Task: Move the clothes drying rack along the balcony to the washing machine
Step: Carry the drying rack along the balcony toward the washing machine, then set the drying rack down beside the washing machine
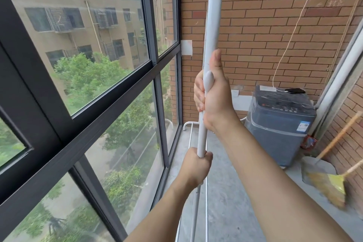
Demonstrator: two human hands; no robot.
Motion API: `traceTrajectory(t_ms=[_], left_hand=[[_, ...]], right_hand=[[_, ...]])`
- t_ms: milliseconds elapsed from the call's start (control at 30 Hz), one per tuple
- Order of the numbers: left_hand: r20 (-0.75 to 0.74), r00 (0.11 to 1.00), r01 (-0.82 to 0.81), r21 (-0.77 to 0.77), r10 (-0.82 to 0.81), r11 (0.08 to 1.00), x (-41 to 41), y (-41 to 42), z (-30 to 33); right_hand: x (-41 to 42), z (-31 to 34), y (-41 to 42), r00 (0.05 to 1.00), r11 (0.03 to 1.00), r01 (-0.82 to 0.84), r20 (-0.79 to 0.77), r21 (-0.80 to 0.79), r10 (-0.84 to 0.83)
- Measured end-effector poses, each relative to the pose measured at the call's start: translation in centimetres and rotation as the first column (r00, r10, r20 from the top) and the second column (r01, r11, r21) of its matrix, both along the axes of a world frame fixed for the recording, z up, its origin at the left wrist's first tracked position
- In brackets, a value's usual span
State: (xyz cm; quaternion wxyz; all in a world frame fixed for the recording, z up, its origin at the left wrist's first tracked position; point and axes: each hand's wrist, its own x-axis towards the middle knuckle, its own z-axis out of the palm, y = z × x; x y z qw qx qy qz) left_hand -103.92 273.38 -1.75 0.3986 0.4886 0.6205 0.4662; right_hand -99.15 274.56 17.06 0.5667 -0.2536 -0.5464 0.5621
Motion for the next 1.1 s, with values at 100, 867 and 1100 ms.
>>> traceTrajectory(t_ms=[100,867,1100], left_hand=[[0.007,1.000,-0.012,-0.009,0.012,1.000,-0.3,-0.1,-0.1],[0.016,0.996,-0.086,0.028,0.085,0.996,-6.1,1.1,-2.7],[0.003,0.994,-0.105,0.050,0.105,0.993,-6.8,-0.2,-3.6]], right_hand=[[-0.3,-0.4,0.2,1.000,1.000,-0.013,0.017,0.003,0.013],[-6.8,-3.2,2.2,0.997,0.998,-0.069,-0.036,0.003,0.069],[-7.7,-4.4,1.2,0.993,0.994,-0.108,-0.043,0.010,0.108]])
